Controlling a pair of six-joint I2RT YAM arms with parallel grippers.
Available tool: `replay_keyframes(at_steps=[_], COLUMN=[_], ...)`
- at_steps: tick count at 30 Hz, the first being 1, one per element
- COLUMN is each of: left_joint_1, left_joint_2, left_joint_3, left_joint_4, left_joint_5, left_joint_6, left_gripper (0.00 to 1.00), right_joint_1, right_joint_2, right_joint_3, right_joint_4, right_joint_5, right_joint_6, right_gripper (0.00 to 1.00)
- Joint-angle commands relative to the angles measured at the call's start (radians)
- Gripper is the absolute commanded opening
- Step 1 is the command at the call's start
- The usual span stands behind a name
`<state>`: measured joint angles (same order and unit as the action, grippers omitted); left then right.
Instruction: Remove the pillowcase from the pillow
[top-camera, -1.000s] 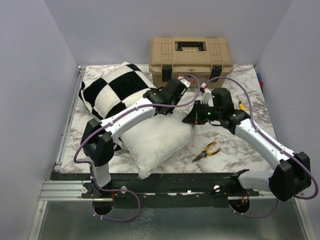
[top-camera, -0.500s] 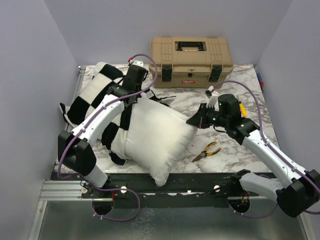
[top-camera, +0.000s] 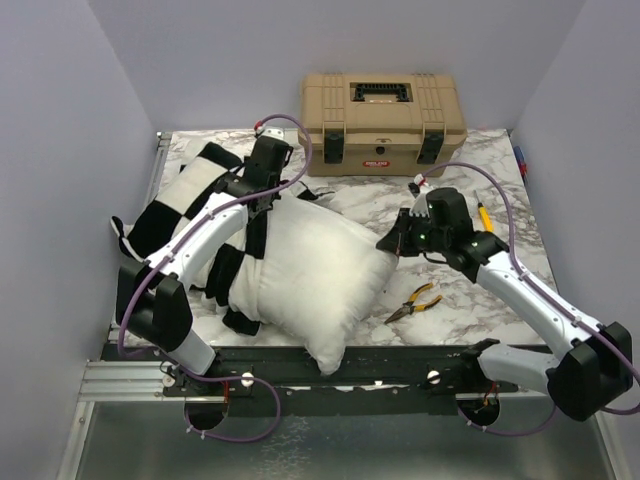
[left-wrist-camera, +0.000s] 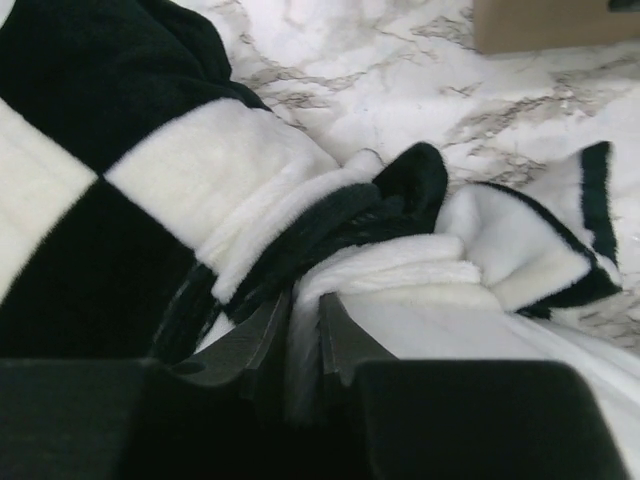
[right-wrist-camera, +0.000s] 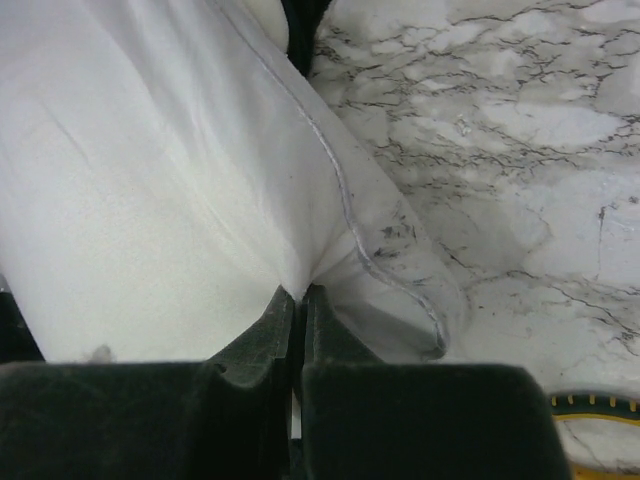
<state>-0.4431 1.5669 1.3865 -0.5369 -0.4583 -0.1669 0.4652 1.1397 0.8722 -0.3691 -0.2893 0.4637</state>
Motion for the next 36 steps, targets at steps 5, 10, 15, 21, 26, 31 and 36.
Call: replay_keyframes(at_steps=[5, 10, 15, 21, 26, 31, 36], left_joint_1=[-0.134, -0.168, -0.169, -0.169, -0.169, -0.169, -0.169], left_joint_2=[-0.092, -0.202, -0.324, -0.38, -0.393, -0.399, -0.411], left_joint_3=[-0.07, -0.154, -0.266, -0.318, -0.316, -0.316, -0.318], left_joint_4=[0.072, 0.126, 0.214, 0.251, 0.252, 0.252, 0.253], left_joint_5=[-0.02, -0.076, -0.095, -0.073, -0.068, -0.064, -0.049], left_joint_6=[0.031, 0.035, 0.036, 0.03, 0.029, 0.029, 0.025], left_gripper=[0.47, 0.6, 0.68, 0.7, 0.7, 0.7, 0.7], right_joint_1=[-0.008, -0.019, -0.086, -0.151, -0.151, -0.142, -0.102], right_joint_2=[0.14, 0.277, 0.406, 0.471, 0.442, 0.321, 0.189], right_joint_3=[0.162, 0.332, 0.462, 0.573, 0.593, 0.485, 0.38], right_joint_4=[-0.127, -0.156, -0.194, -0.221, -0.24, -0.2, -0.198], right_joint_5=[0.231, 0.358, 0.437, 0.496, 0.472, 0.388, 0.39], right_joint_6=[0.003, 0.003, 0.021, 0.034, 0.008, -0.032, -0.055], right_gripper=[0.0, 0.0, 0.0, 0.0, 0.06, 0.4, 0.72])
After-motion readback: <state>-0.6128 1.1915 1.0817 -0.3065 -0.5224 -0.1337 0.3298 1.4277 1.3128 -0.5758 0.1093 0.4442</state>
